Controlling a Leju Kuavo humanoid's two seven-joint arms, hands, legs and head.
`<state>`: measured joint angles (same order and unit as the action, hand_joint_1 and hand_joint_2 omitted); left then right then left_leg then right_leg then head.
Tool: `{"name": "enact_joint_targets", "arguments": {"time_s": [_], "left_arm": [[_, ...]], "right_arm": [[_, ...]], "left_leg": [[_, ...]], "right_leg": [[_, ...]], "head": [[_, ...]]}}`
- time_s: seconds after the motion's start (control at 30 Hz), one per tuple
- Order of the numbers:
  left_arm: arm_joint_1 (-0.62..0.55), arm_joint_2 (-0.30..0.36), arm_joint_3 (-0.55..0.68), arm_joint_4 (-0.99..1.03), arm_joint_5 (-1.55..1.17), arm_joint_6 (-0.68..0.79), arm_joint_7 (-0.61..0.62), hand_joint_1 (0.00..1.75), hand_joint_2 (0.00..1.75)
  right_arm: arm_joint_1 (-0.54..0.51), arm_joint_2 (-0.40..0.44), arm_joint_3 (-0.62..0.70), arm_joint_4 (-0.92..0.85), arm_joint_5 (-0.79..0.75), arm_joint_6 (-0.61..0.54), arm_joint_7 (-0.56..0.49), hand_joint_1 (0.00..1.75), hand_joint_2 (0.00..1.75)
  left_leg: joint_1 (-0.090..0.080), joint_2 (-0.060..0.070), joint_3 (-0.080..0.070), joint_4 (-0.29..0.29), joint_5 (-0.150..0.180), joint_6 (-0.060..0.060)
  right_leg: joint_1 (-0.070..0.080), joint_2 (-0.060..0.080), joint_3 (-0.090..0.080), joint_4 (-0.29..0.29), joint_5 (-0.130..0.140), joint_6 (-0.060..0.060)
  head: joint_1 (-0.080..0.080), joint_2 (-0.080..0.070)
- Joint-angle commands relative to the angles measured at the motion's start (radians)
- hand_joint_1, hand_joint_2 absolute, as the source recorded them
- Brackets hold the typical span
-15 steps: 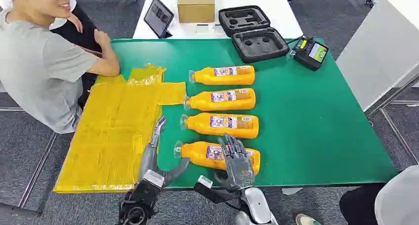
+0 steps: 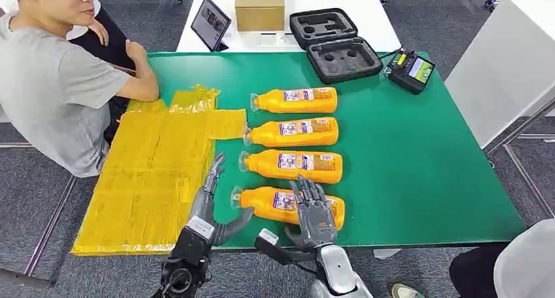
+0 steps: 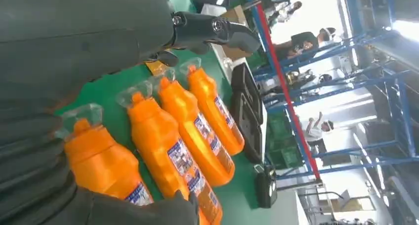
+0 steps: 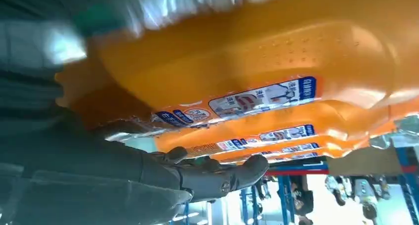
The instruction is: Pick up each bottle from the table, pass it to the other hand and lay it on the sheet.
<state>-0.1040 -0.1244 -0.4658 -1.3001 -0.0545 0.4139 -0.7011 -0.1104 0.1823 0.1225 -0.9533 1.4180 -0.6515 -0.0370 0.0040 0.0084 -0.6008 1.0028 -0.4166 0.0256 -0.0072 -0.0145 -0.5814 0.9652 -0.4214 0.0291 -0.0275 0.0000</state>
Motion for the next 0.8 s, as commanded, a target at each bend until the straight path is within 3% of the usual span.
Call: {"name": "enact_joint_targets", "arguments": {"time_s": [0.03, 0.5, 0.67, 0.7, 0.8], "left_arm": [[-0.062, -0.023, 0.013, 0.111, 0.018, -0.027, 0.004, 0.00, 1.75], [-0.049, -0.024, 0.013, 0.117, 0.018, -0.027, 0.003, 0.00, 1.75], [-0.060, -0.032, 0.010, 0.142, 0.017, -0.026, 0.003, 0.00, 1.75], [-0.061, -0.033, 0.010, 0.144, 0.016, -0.025, 0.003, 0.00, 1.75], [-0.062, -0.034, 0.009, 0.145, 0.016, -0.025, 0.003, 0.00, 1.75]], "right_arm": [[0.000, -0.027, -0.020, -0.020, 0.007, 0.049, 0.038, 0.00, 1.75], [0.009, -0.014, -0.030, -0.031, 0.007, 0.134, 0.075, 0.00, 1.75], [0.010, -0.011, -0.043, -0.017, -0.061, 0.262, 0.076, 0.00, 1.75], [0.011, -0.012, -0.044, -0.013, -0.071, 0.274, 0.072, 1.47, 1.75], [0.010, -0.014, -0.040, -0.003, -0.079, 0.287, 0.066, 1.47, 1.75]], "left_leg": [[0.000, -0.002, 0.001, -0.001, 0.000, -0.001], [0.000, -0.002, 0.002, -0.001, 0.000, -0.001], [0.000, -0.003, 0.003, -0.001, 0.000, -0.001], [0.000, -0.002, 0.003, -0.001, 0.000, -0.001], [0.000, -0.002, 0.005, -0.001, 0.000, -0.001]], "right_leg": [[0.000, -0.001, 0.002, -0.001, -0.001, 0.000], [0.000, -0.001, 0.003, -0.001, -0.001, -0.001], [0.000, -0.001, 0.004, -0.001, -0.001, -0.001], [0.000, -0.001, 0.004, -0.001, -0.001, 0.000], [0.000, -0.001, 0.005, -0.001, 0.000, 0.000]], "head": [[0.000, 0.000], [0.000, 0.000], [0.000, 0.000], [0.000, 0.000], [0.000, 0.000]]}}
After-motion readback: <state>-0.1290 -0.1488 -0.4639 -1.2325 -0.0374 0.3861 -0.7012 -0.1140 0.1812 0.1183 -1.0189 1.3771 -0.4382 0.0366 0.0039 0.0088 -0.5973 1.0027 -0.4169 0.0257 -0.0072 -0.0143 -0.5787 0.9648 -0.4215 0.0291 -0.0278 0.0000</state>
